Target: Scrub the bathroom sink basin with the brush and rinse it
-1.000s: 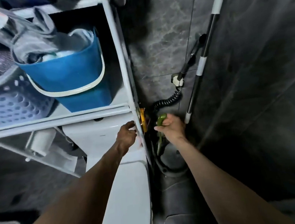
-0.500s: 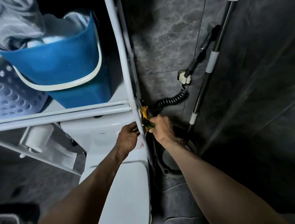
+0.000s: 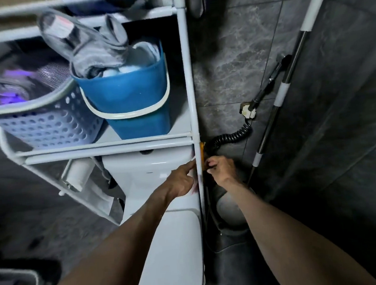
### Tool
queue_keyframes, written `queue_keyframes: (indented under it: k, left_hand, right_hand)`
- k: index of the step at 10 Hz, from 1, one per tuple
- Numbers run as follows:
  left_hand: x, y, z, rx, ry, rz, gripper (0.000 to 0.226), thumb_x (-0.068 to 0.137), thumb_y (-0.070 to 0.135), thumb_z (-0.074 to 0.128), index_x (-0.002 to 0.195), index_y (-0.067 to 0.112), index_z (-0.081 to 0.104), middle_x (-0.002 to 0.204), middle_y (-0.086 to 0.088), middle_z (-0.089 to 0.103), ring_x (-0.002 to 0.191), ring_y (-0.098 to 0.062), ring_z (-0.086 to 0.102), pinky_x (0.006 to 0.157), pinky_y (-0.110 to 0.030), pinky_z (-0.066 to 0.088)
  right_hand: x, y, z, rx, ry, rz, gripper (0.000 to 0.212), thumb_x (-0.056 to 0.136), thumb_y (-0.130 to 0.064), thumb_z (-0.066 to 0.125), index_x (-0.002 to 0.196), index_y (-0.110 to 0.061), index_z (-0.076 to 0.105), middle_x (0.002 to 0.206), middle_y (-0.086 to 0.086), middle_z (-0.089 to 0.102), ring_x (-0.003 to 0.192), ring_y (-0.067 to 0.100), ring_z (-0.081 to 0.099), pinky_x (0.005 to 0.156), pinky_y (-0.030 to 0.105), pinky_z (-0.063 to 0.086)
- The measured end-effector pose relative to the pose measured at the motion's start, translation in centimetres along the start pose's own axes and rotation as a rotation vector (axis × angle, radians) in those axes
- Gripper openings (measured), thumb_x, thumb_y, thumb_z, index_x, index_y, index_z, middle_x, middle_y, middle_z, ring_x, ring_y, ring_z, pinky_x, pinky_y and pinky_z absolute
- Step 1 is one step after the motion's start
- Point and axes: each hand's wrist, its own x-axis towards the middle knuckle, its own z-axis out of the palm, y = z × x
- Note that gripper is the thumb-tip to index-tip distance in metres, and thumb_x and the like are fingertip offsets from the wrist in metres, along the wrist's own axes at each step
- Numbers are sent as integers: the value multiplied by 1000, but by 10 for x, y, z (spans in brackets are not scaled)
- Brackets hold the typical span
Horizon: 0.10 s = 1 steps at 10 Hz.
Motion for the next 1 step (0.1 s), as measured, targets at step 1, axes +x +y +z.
queue_keyframes:
  k: [1]
  left_hand:
    - [-22,-10,-16,-25,34,57,68,93,-8,42,148,31,49,149,0,52,135,-22,51,110,-33,45]
  right_hand:
    - [-22,-10,-14,-16,71,51,28,89,1,63,113,-10,72,105,6,74,99,20,69,85,16,46]
